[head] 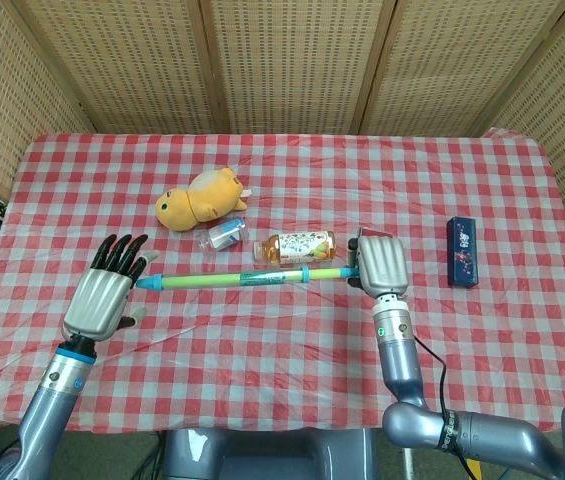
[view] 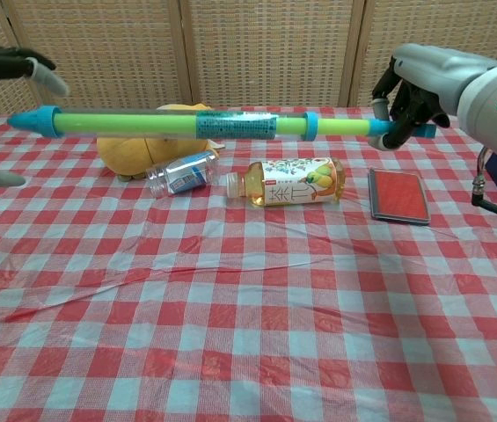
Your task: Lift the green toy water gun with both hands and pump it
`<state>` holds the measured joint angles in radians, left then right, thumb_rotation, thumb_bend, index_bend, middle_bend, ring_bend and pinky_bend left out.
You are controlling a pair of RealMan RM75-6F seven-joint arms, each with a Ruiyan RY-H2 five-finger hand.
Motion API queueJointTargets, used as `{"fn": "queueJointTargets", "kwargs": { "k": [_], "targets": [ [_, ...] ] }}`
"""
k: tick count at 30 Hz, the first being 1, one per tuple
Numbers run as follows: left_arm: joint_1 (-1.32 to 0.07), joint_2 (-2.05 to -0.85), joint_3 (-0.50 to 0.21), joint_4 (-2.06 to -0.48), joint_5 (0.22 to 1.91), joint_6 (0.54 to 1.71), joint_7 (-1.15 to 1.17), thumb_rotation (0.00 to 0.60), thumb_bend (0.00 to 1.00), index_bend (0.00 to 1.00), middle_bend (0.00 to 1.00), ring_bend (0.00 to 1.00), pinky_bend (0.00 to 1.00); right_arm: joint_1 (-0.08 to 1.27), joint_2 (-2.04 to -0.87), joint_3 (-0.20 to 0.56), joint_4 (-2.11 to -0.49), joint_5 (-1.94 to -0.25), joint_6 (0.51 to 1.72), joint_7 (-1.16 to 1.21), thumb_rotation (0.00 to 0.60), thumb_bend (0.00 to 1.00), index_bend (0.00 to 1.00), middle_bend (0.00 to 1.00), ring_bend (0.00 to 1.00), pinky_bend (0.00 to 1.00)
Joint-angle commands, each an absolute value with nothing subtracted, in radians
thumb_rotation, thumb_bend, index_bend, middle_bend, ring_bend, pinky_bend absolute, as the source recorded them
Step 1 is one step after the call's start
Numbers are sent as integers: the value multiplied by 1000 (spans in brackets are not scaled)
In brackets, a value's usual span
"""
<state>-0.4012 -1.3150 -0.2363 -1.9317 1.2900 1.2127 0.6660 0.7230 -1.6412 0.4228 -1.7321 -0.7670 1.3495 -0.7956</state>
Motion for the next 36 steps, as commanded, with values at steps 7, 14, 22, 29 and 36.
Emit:
{"fn": "queueJointTargets", "kwargs": {
  "k": [7, 14, 22, 29, 36],
  "targets": [
    [-549, -1295, -362, -2049, 1078, 1167, 795, 600, 221, 301, 0, 0, 0, 767, -1670, 450, -1732, -748, 1407, -834, 600, 491, 850, 1000, 1000, 841],
    [-627, -1306, -388, -2061, 988, 1189, 858, 600, 220, 299, 16, 0, 80, 794, -1697, 450, -1713, -733, 1418, -844, 600, 490, 850, 1000, 1000, 841],
    [-687, -1302, -382, -2055, 910, 1212, 898, 600, 221, 297, 279, 215, 296, 806, -1713, 440, -1676, -716, 1410, -836, 600, 491, 850, 1000, 1000, 841],
    [-714, -1301, -357, -2040, 882, 1224, 890, 600, 221, 304, 448, 363, 437, 809, -1716, 433, -1655, -706, 1399, -822, 600, 490, 850, 1000, 1000, 841],
    [-732, -1290, -331, -2034, 852, 1229, 883, 600, 220, 315, 498, 431, 494, 813, -1715, 430, -1640, -701, 1395, -815, 600, 490, 851, 1000, 1000, 841]
  ]
}}
